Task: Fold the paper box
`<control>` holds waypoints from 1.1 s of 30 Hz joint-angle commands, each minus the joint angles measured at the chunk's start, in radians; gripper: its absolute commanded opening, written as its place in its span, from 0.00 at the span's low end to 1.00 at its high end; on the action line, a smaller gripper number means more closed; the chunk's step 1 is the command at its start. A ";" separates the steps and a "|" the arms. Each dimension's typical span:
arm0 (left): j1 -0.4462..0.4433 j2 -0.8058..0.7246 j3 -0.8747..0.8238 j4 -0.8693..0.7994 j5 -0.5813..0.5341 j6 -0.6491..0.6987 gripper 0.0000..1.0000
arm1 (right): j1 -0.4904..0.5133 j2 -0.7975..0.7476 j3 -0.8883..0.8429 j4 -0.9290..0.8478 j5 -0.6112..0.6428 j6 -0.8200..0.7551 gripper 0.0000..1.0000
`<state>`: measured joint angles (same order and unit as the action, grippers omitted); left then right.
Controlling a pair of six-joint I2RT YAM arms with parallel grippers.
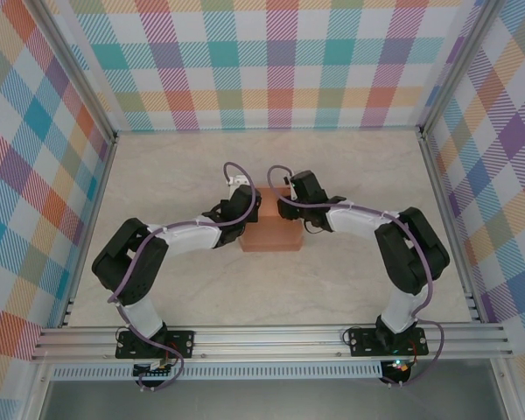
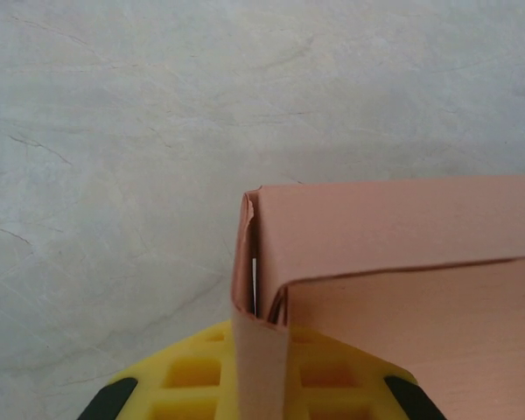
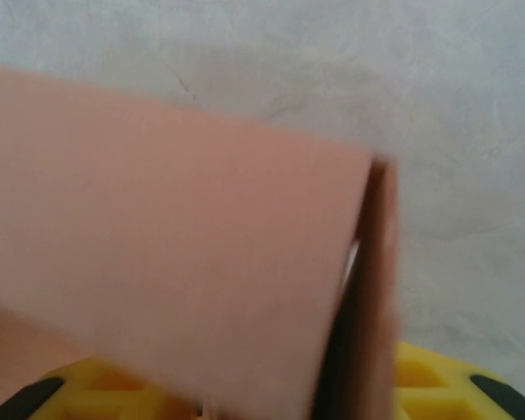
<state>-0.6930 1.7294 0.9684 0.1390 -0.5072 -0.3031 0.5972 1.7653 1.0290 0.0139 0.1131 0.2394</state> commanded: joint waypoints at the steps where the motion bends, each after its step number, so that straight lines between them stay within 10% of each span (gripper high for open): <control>1: -0.011 -0.016 0.033 -0.011 -0.050 -0.023 0.00 | -0.011 -0.063 -0.039 0.066 -0.093 -0.028 0.41; 16: -0.011 -0.022 0.055 -0.052 -0.039 -0.076 0.00 | -0.018 -0.025 0.026 0.020 -0.118 -0.050 0.27; 33: -0.052 0.011 0.139 -0.130 -0.010 -0.208 0.00 | 0.084 0.177 0.186 -0.019 0.388 0.023 0.15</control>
<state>-0.7002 1.7428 1.0508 -0.0101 -0.5735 -0.4572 0.6628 1.9198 1.1988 -0.0391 0.3901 0.2291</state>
